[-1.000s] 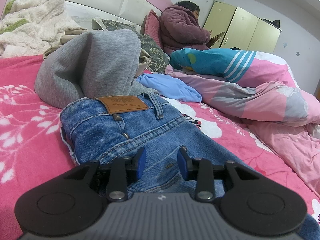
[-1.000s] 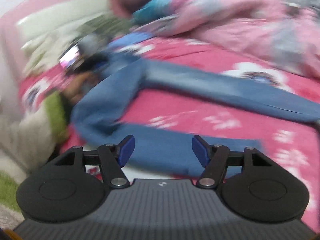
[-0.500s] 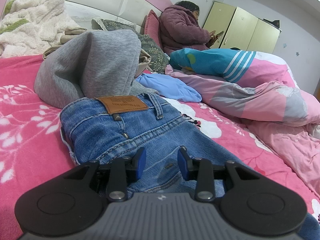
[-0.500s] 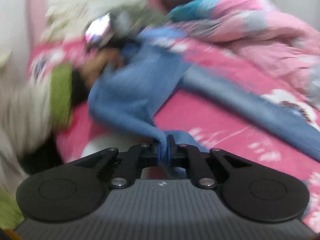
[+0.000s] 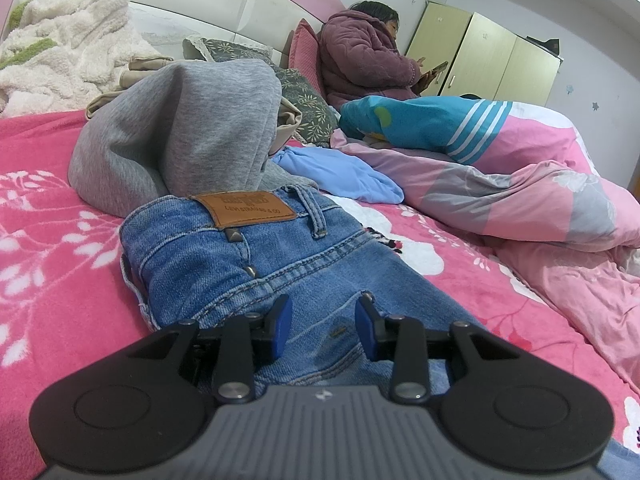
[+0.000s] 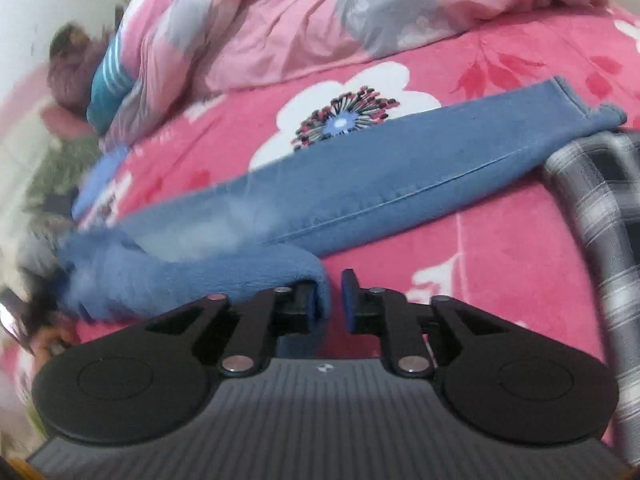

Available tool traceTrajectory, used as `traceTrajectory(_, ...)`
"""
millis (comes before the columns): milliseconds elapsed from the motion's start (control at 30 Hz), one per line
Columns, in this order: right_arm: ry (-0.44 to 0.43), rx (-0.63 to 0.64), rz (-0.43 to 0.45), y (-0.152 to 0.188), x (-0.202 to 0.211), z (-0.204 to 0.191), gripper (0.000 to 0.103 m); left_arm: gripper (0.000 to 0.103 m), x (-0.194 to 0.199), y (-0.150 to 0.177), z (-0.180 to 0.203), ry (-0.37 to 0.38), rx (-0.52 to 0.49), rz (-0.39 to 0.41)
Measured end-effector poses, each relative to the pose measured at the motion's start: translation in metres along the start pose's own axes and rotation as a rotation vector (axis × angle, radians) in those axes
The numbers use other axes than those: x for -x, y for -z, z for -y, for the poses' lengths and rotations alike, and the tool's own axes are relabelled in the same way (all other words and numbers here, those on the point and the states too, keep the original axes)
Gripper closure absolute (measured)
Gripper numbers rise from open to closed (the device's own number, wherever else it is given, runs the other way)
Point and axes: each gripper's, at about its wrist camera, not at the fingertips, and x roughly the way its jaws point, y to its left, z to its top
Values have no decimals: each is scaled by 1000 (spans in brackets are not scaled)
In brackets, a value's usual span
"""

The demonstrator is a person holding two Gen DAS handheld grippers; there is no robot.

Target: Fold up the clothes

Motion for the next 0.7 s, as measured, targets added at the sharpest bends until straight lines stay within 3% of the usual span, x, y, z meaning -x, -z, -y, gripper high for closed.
traceTrajectory(100,-63,132,55,-11,27,-16,77,67,0,0,0,-1,-2,0)
traceTrajectory(133,-100,174,84,-16,39,-21,70,66,0,0,0,-1,-2,0)
traceTrajectory(167,-164,188,127,-21,50,-23,56,66,0,0,0,-1,-3,0)
traceTrajectory(200,-245,184,164,-29,57,-24,49,66,0,0,1,-1,-4,0)
traceTrajectory(233,-328,177,198,-39,62,-26,44,66,0,0,1,-1,-5,0)
traceTrajectory(300,-431,155,229,-60,59,-29,44,66,0,0,0,0,-4,0)
traceTrajectory(400,-505,142,136,-90,9,-59,44,66,0,0,0,0,-4,1)
traceTrajectory(533,-624,70,-143,-112,-111,-110,44,65,0,0,1,-1,-7,1)
traceTrajectory(633,-609,39,-335,-114,-193,-145,45,64,0,0,2,-1,-12,1)
traceTrajectory(700,-572,94,-403,-115,-232,-170,46,64,0,1,2,-1,-13,1)
